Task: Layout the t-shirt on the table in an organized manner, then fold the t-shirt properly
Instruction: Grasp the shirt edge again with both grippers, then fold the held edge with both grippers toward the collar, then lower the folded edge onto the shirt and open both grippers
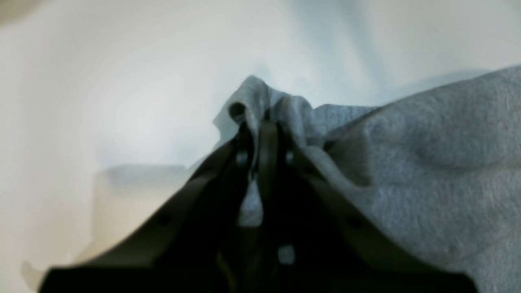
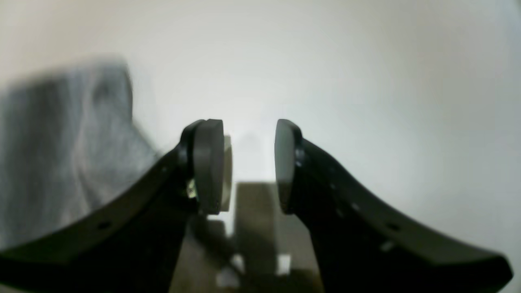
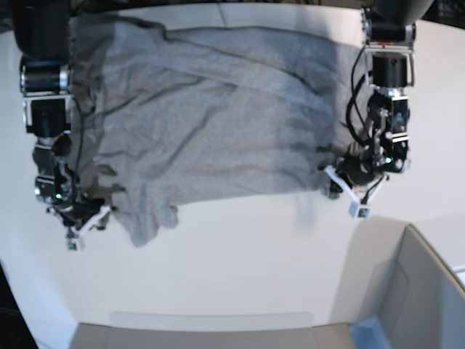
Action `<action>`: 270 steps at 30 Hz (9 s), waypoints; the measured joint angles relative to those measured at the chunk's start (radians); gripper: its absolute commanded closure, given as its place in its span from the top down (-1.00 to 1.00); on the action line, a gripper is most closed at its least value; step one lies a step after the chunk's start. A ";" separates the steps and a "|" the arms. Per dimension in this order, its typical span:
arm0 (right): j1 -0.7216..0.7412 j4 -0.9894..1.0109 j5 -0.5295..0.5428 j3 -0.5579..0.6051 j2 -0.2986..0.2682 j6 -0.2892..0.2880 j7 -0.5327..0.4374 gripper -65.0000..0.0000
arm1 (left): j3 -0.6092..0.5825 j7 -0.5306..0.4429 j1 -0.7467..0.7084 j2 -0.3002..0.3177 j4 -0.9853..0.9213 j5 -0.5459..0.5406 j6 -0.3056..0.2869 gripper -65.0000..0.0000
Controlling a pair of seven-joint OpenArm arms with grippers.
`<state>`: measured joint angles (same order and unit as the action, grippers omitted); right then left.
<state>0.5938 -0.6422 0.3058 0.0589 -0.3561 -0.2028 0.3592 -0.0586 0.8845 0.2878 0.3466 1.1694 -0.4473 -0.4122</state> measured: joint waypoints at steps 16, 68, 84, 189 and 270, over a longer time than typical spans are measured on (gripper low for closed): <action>0.010 -0.006 0.005 0.038 0.039 -0.011 -0.013 -0.23 | 0.000 0.001 0.000 0.000 0.001 -0.003 -0.001 -1.00; -0.003 -0.093 0.003 0.039 0.024 -0.018 0.040 -1.00 | -0.001 0.058 0.087 -0.014 -0.016 0.017 -0.001 -1.00; -0.066 -0.328 0.008 0.034 -0.008 -0.019 0.038 -1.00 | 0.179 0.169 0.017 -0.013 0.233 0.016 -0.001 -1.00; -0.973 -1.381 0.090 -0.619 0.032 -0.079 0.734 -0.46 | 0.308 0.502 -0.546 -0.013 0.777 0.013 -0.003 -0.40; -0.699 -1.409 0.061 -0.396 0.060 -0.075 0.792 -0.24 | 0.210 0.402 -0.220 -0.136 0.395 -0.103 0.004 -0.78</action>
<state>-0.1051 -2.0510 0.3664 -0.3374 -0.2966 -0.2775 1.1515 0.1516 1.2869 0.0677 0.2104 1.5646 -0.5499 -0.4084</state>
